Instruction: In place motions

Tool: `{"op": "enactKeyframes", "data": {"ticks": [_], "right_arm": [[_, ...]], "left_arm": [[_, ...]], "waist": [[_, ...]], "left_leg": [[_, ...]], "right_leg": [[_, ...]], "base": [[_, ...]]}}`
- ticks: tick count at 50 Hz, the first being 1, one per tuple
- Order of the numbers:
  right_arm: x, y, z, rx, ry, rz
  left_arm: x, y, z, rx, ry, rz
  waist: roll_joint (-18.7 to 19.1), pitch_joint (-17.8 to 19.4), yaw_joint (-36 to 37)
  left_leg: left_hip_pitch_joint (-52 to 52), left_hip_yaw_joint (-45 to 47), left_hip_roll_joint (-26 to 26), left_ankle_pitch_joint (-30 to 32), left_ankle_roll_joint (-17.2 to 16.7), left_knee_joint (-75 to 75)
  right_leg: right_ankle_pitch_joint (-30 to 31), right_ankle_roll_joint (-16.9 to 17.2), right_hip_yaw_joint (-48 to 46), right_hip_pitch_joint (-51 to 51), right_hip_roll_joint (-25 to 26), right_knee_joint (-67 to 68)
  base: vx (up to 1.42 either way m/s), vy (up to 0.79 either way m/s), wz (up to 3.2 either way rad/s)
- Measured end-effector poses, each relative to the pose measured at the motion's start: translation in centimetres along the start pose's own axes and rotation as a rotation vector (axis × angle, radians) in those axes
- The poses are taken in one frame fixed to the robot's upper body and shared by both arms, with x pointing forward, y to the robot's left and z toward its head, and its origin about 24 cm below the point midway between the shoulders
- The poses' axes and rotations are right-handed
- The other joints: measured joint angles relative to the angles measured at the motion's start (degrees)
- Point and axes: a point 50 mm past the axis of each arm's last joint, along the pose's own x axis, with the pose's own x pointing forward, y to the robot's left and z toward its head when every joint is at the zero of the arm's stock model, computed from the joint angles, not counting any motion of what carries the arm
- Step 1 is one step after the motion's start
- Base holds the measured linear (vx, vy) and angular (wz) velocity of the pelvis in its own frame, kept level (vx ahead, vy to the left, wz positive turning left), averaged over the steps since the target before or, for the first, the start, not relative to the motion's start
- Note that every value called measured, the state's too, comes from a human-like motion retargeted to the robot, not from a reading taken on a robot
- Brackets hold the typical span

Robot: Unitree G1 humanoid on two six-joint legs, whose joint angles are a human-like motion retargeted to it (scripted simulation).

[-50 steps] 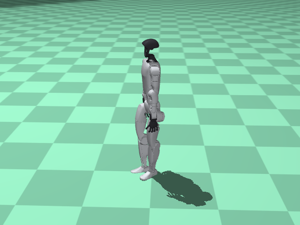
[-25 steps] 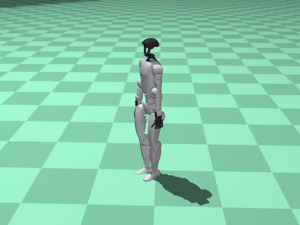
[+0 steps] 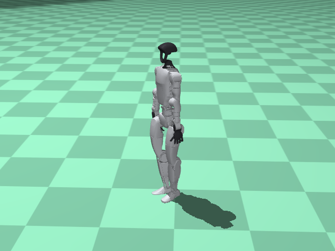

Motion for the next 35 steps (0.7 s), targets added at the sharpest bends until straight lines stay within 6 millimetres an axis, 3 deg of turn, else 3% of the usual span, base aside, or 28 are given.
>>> {"op": "enactKeyframes", "data": {"ticks": [12,23,35], "right_arm": [[0.1,0.5,0.7,-0.046,-0.025,0.018],[0.0,0.2,0.1,-0.036,-0.002,0.007],[0.1,0.2,-0.4,-0.034,0.014,0.006]], "left_arm": [[0.0,0.0,0.3,-0.012,-0.012,-0.009],[-0.1,-0.2,1.0,-0.006,-0.037,-0.012],[0.0,-0.3,0.4,-0.018,-0.015,-0.01]], "waist": [[-0.32,-0.27,0.08],[-0.41,-0.58,0.11],[-0.23,-0.9,0.11]], "left_leg": [[-0.12,-0.15,-0.05,0.0,0.29,0.39],[-0.29,-0.4,-0.24,0.19,0.8,0.51],[-0.13,-0.27,-0.37,0.34,1.5,0.04]], "right_leg": [[0.27,-0.25,0.07,0.09,-0.15,0.05],[0.53,-0.3,-0.23,0.18,-0.48,0.09],[0.97,-0.27,-0.21,0.01,-0.64,0.19]], "base": [[0.0,0.0,0.0],[0.0,0.0,0.0],[0.0,0.0,0.0]]}}
